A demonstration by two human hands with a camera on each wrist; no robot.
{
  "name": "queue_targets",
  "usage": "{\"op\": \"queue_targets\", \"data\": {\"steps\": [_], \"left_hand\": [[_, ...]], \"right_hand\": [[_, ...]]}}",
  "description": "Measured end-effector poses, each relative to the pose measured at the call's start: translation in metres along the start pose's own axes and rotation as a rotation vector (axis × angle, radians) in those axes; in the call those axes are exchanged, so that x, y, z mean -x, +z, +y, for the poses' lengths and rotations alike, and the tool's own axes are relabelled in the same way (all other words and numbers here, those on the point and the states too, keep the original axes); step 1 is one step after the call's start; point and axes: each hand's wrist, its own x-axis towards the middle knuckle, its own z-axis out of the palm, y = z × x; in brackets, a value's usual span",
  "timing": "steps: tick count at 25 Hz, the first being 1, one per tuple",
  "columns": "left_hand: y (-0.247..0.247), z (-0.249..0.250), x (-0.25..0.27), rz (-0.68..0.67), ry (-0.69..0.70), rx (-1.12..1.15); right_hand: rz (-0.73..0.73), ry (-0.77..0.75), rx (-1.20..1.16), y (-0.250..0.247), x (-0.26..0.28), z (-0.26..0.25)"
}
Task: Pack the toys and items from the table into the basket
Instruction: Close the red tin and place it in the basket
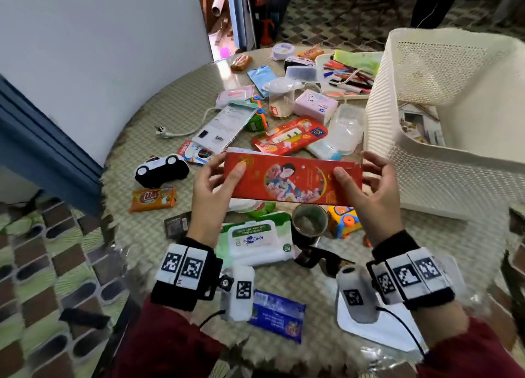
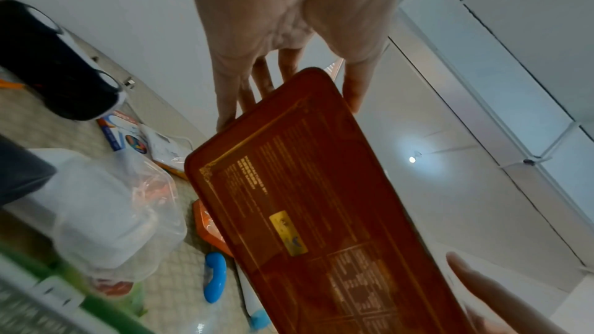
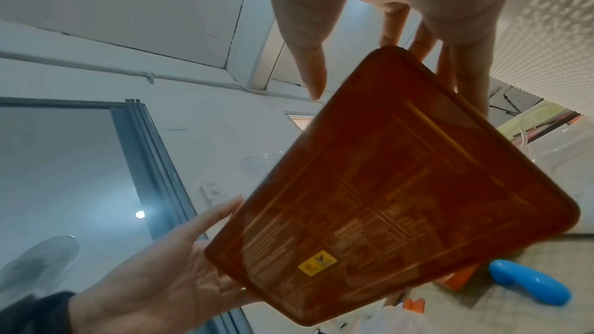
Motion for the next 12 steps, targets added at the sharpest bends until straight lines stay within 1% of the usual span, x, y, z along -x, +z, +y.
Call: {"op": "queue_targets", "data": {"steps": [2,4,6,9,12], "left_hand": [[-0.005,0.000,0.028,0.044,-0.005,0.016],[-0.007,0.000,0.056,0.036,-0.010,0.041],[-0.010,-0.004,0.088,0.029,-0.004,0.020],[-0.021,-0.016,0.134,0.063,-0.037,-0.019],[-0.037,-0.031,0.176,0.080,-0.094,-0.059]], "right_hand": [[-0.035,0.016,0.015,-0.012,0.017,0.000],[-0.069,0.048,0.036,-0.022,0.033,0.001],[-0.122,0.113,0.017,-0.034,0.055,0.002],[-0.247,0.194,-0.071,-0.057,0.087,0.006],[-0.373,0.243,-0.078,-0.080,0.118,0.015]]}}
